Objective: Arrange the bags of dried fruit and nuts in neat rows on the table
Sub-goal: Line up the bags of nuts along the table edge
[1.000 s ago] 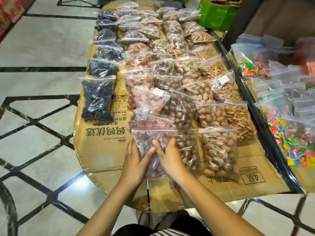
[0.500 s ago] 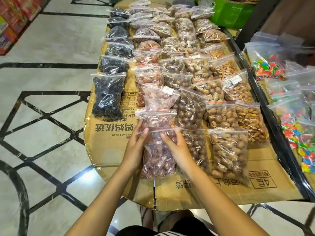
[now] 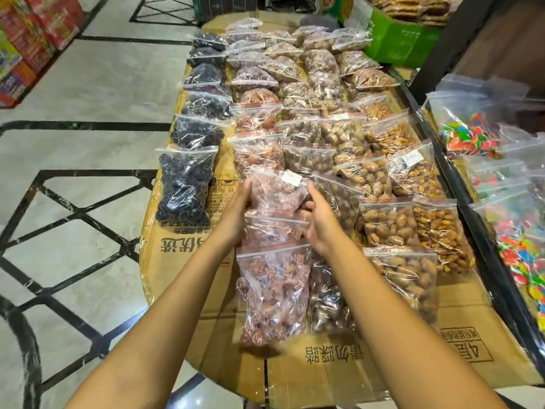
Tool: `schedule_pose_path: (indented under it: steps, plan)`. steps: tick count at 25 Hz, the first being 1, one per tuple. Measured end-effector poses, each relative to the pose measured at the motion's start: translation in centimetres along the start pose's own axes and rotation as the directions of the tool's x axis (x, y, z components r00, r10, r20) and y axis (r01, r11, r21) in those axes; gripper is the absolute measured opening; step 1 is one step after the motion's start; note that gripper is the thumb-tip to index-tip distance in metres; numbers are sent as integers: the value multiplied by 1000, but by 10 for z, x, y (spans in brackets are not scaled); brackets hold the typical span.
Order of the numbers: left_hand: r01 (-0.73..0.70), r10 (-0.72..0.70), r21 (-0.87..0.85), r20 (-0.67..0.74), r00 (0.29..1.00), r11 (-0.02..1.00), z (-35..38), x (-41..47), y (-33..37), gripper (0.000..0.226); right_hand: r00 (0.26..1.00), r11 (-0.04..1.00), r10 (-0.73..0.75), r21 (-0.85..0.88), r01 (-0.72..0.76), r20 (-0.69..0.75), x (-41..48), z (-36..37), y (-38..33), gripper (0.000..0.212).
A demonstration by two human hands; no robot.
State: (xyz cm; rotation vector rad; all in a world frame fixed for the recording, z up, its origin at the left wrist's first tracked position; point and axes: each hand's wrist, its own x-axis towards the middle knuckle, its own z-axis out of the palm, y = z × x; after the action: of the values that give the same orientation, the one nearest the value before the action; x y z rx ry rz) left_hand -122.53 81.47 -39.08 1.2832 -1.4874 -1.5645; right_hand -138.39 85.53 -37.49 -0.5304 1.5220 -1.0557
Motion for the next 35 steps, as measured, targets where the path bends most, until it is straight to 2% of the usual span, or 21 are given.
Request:
schedule_pose_path:
  steps: [2, 5, 7, 10, 11, 13, 16, 19, 21, 23, 25, 28, 31, 33, 35]
  plan:
    - [32, -31, -74, 17, 999, 997, 6, 9, -1, 49, 1000, 997, 4, -79, -1, 27, 7, 8, -2, 65]
    - [17, -31, -230, -59, 998, 973, 9, 2, -5, 39, 988, 989, -133, -60, 138, 77, 18, 9, 14, 62]
    - [-19, -11, -277, -105, 994, 961, 8, -2, -17, 53, 978, 976, -186, -96, 195, 95, 24, 13, 16, 60]
    - [-14, -11, -255, -94, 996, 967, 6, 0, -19, 51, 980, 934, -158, -305, 188, 122, 26, 22, 15, 62]
    - [-10, -14, -263, -87, 996, 965, 6, 1, -15, 44, 975, 919, -183, -330, 216, 128, 25, 22, 16, 63]
    - [-22, -14, -270, -128, 992, 963, 3, -3, -7, 43, 967, 902, -244, -349, 254, 73, 14, 18, 15, 62]
    - [17, -73, -272, -197, 978, 962, 1, -27, -19, 68, 967, 901, -244, -386, 197, -77, -12, 3, 34, 67]
    - [54, -92, -228, -157, 983, 972, 23, -61, -37, 75, 983, 883, -183, -441, 159, -11, -33, 2, 60, 81]
    - [43, -87, -233, -182, 980, 971, 38, -74, -40, 82, 980, 894, -197, -407, 185, 12, -37, 4, 70, 82]
    - [84, -137, -249, -203, 969, 965, 43, -76, -41, 86, 981, 940, -196, -286, 188, 0, -46, 10, 65, 79]
    - [127, -176, -278, -158, 972, 952, 37, -73, -44, 85, 978, 959, -209, -192, 206, 7, -57, 13, 66, 77]
    - [162, -193, -210, -137, 972, 964, 35, -70, -54, 89, 973, 950, -230, -210, 230, 24, -67, 15, 74, 78]
    - [132, -185, -201, -270, 945, 971, 42, -81, -53, 96, 986, 956, -167, -239, 168, 27, -65, 13, 75, 82]
    - [78, -174, -273, -348, 921, 959, 51, -98, -54, 91, 989, 956, -146, -251, 151, 40, -71, 8, 76, 87]
    - [54, -146, -240, -383, 912, 969, 61, -118, -63, 87, 991, 955, -124, -265, 132, 46, -85, -2, 86, 91]
